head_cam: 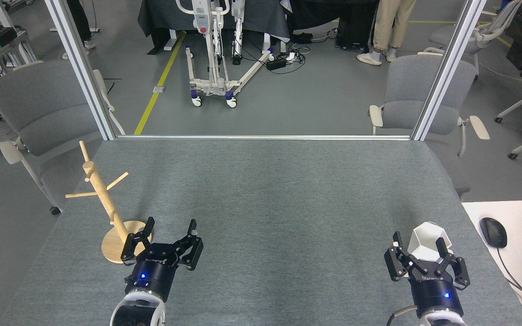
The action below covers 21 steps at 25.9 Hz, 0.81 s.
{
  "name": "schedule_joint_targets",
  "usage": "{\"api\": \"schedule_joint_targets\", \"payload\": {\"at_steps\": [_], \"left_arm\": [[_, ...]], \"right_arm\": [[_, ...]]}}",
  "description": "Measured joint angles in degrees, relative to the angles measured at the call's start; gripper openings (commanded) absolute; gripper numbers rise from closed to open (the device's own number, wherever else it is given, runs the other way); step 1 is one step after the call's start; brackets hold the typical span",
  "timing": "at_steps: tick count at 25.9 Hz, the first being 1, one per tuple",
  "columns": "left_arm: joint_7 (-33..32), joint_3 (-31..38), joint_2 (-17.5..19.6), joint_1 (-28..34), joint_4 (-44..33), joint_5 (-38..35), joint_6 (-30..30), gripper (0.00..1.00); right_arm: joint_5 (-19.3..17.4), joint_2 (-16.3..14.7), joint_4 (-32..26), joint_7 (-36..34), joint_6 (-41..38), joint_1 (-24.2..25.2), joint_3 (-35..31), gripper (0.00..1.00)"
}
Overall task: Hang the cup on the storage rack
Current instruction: 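Lower the right gripper over the white hexagonal cup rim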
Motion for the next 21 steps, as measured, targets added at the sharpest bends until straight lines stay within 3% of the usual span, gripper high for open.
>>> {"api": "schedule_joint_targets", "payload": {"at_steps": [21], "left_arm": [[-0.5,-0.4,-1.6,0.1,-1.2,0.5,1.0,0.99]], "right_arm": [[0.2,-1.4,0.2,0.2,0.2,2.3,-2.9,0.99]]}}
